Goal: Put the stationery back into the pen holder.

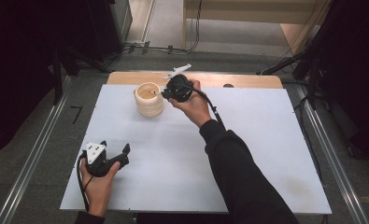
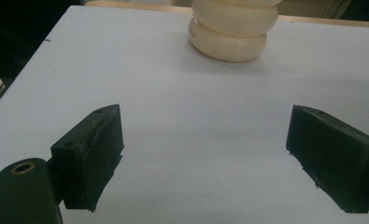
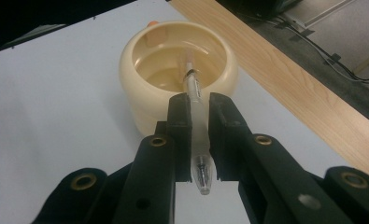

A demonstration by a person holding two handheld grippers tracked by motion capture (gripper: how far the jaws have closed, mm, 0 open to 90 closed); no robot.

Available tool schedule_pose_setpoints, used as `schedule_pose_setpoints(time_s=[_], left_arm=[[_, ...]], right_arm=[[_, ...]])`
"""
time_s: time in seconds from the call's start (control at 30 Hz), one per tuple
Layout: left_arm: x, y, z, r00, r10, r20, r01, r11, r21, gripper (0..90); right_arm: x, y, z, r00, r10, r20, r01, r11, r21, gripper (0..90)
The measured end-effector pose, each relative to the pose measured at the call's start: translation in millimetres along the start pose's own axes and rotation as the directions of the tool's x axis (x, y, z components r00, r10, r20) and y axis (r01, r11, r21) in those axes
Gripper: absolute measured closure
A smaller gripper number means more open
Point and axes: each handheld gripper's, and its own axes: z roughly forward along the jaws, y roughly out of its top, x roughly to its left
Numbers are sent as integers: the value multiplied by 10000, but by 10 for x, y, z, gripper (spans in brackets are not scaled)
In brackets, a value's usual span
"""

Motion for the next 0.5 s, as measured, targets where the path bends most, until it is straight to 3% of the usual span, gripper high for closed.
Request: schedule_pose_setpoints(time_s=[0.5], left_arm=[[2,0,-3,10000,20,17,-20,10000,22,115]], right_arm=[[10,76,-8,9999,48,129,-45,9995,-302,744]])
